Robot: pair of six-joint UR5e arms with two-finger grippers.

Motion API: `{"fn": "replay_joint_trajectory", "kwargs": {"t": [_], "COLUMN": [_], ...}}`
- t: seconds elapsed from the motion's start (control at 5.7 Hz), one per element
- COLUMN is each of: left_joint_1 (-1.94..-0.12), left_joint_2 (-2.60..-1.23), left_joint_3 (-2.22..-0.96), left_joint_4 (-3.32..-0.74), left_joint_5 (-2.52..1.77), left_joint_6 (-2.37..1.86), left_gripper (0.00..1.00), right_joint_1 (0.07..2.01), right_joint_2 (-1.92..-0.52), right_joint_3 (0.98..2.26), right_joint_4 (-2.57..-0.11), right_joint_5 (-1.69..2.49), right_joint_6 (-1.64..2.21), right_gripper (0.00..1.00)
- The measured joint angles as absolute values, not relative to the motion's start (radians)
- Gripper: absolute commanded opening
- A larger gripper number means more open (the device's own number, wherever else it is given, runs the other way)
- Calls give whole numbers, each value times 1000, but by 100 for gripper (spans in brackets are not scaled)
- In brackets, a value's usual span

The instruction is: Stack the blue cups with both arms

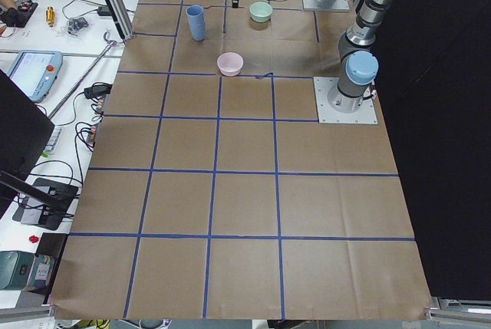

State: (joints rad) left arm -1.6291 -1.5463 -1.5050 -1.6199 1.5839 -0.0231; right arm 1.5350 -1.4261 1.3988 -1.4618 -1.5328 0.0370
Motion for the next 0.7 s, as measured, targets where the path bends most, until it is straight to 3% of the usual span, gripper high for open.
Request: {"fn": "replay_joint_trajectory", "kwargs": {"t": [0.18, 0.7], "left_joint_1": [-1629, -1628], "left_joint_2": [-1546, -1546], "left_joint_3": [-1505, -1503], "left_joint_4": [-1620, -1620], "left_joint_5": [1582, 1579], "left_joint_6": [-25, -29], "left_gripper": [99, 99], "right_joint_1": [1533, 1571], "right_joint_2": [-1484, -1500], "right_joint_3": [1465, 1494], "right_joint_4": [-1466, -1474], "right_joint_5": [-1548, -1579], "right_joint_6": [64, 120], "right_gripper": [100, 100]}}
